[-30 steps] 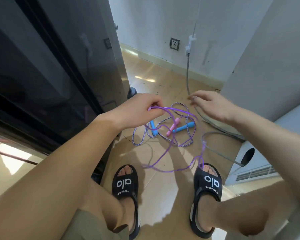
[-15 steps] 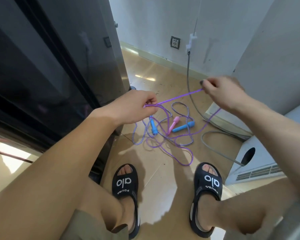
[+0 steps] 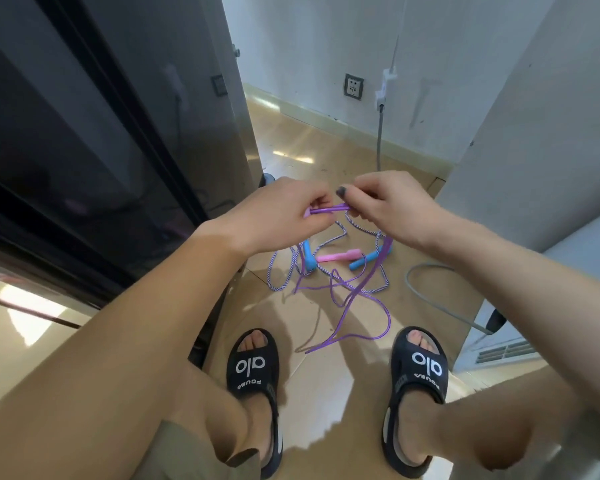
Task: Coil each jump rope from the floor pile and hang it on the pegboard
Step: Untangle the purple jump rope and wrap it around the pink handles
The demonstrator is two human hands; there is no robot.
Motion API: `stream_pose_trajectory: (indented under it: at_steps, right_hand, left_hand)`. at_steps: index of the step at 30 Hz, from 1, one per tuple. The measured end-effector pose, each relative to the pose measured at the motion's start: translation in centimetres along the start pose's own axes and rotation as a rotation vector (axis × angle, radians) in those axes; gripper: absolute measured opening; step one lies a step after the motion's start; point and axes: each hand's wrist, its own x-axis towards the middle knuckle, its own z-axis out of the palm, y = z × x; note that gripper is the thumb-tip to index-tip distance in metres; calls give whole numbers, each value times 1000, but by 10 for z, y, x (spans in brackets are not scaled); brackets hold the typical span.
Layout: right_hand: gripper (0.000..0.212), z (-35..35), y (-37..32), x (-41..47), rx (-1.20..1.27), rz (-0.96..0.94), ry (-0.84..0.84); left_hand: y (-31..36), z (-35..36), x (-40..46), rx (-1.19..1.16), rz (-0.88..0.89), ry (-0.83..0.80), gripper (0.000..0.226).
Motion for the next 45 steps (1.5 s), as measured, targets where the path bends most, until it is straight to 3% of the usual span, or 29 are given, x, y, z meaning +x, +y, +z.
stream_pose_trajectory:
  at_steps: [4, 6, 8, 10, 12, 18, 21, 27, 29, 31, 33, 35, 38, 40, 45]
  right_hand:
    - [46, -13, 6, 9, -256, -105, 186]
    - [48, -29, 24, 14, -250, -33, 301]
    - [50, -48, 49, 14, -294, 165, 376]
    - [46, -55, 73, 9, -395, 419, 294]
    - [36, -43, 77, 4, -367, 504, 106]
    - [41, 2, -5, 4, 274, 134, -38]
    - [44, 5, -13, 2, 249, 69, -34]
    - [49, -18, 5, 9, -60, 29, 145]
    - [49, -36, 30, 13, -143, 154, 237]
    - [48, -53, 59, 11, -184, 394, 307]
    - [38, -58, 75, 4, -259, 566, 243]
    - [36, -47, 68, 2, -244, 474, 135]
    - [38, -17, 21, 4, 154, 209, 50]
    - [39, -1, -5, 4, 310, 138, -43]
    - [37, -4, -4, 1, 336, 51, -78]
  left_hand:
    - [1, -6, 3, 156, -33, -15, 18]
    - [-7, -13, 2, 140, -62, -19, 16]
    - [-15, -17, -2, 133, -79, -33, 21]
    - [-16, -13, -4, 92, -81, -40, 20]
    - [-10, -6, -2, 38, -56, -6, 14]
    - [8, -3, 3, -100, 42, 149, 16]
    - [5, -5, 1, -107, 23, 174, 20]
    - [0, -7, 1, 24, -46, 22, 20]
    - [-5, -10, -1, 5, -81, 8, 16]
    - [-9, -11, -4, 7, -110, -15, 15]
    - [-8, -8, -6, -47, -106, 7, 15]
    - [-4, -5, -4, -113, -79, 71, 17]
    - [5, -4, 0, -164, -49, 131, 19]
    - [8, -5, 1, -187, -36, 166, 18]
    - [4, -5, -3, -159, -77, 90, 20]
